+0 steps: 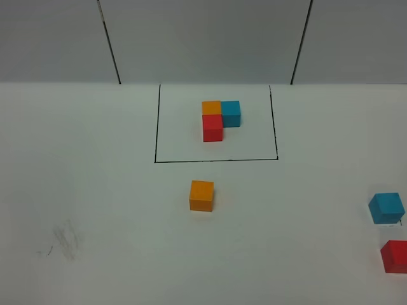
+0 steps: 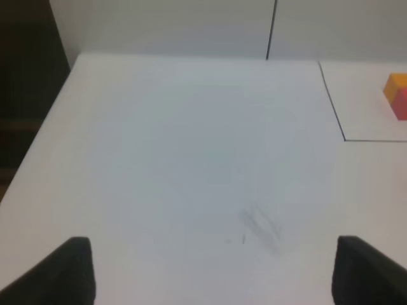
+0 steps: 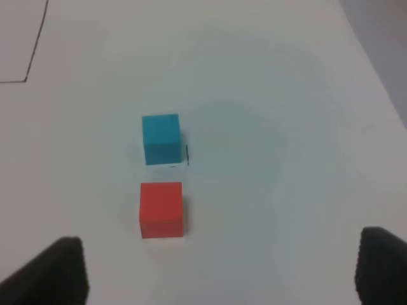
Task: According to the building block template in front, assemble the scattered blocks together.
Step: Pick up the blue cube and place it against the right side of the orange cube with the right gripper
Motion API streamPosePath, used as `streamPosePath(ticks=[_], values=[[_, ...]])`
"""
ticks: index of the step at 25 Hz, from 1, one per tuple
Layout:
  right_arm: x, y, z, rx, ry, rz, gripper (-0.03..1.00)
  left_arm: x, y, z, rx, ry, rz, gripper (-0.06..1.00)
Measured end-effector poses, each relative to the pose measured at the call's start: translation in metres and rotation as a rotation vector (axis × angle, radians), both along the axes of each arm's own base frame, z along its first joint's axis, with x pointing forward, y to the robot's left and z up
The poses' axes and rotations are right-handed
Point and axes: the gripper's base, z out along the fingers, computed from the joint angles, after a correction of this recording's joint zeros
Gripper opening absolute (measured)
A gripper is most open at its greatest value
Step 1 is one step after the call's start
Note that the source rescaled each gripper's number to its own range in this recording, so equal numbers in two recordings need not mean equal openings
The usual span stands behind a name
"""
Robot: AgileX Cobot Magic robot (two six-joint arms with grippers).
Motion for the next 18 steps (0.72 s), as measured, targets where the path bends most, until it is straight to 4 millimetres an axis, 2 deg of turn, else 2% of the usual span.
streamPosePath(ticks=[8, 18], values=[[0.0, 0.0, 0.0, 0.0, 0.0, 0.0, 0.83, 0.024, 0.001, -0.043, -0.028, 0.149, 0.011, 0.65], [0.0, 0.0, 0.0, 0.0, 0.0, 0.0, 0.83, 0.025, 0.002, -0.043, -0.029, 0.14, 0.014, 0.65]])
